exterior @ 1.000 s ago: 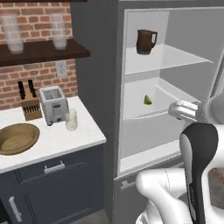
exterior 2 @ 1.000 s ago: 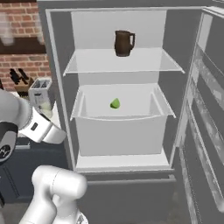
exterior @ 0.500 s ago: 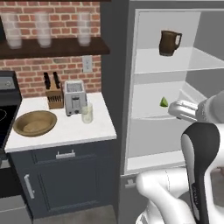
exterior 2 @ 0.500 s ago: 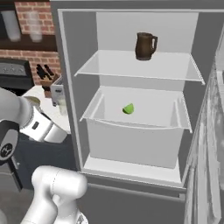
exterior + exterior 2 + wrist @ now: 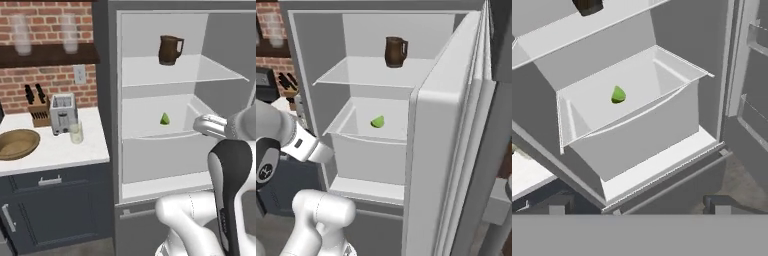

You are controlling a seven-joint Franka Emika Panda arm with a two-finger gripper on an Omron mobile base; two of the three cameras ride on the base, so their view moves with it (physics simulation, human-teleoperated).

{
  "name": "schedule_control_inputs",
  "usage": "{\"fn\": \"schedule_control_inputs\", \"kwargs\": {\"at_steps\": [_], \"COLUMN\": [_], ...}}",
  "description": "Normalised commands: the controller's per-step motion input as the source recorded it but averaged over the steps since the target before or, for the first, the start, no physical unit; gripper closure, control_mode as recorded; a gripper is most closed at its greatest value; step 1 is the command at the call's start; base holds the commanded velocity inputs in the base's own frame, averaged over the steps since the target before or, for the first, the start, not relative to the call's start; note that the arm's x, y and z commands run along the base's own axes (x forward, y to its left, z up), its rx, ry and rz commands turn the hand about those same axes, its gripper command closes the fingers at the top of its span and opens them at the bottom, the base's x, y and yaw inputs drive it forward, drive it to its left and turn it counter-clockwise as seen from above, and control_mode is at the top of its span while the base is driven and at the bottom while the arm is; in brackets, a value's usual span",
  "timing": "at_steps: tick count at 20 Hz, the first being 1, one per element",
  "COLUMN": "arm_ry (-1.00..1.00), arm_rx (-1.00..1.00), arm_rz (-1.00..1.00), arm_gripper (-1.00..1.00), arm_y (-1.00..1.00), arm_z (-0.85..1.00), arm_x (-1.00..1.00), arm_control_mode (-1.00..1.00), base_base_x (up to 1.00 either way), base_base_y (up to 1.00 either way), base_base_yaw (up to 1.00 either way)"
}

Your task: Grab a lemon wedge from the fridge and one ice cube from the ice bowl, and put them in the glass of lemonade.

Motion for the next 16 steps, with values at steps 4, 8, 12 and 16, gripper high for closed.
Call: {"fn": "schedule_control_inputs", "kwargs": {"at_steps": [4,8,12,16], "arm_ry": [0.00,0.00,0.00,0.00], "arm_rx": [0.00,0.00,0.00,0.00], "arm_rz": [0.00,0.00,0.00,0.10], "arm_gripper": [-1.00,-1.00,-1.00,-1.00], "arm_y": [0.00,0.00,0.00,0.06], "arm_z": [0.00,0.00,0.00,-0.04], "arm_x": [0.00,0.00,0.00,0.00], "arm_control_mode": [1.00,1.00,-1.00,-1.00], "base_base_x": [0.43,0.51,0.03,0.00], "base_base_y": [-0.40,-0.21,0.00,0.00], "base_base_yaw": [-0.18,-0.22,0.00,0.00]}}
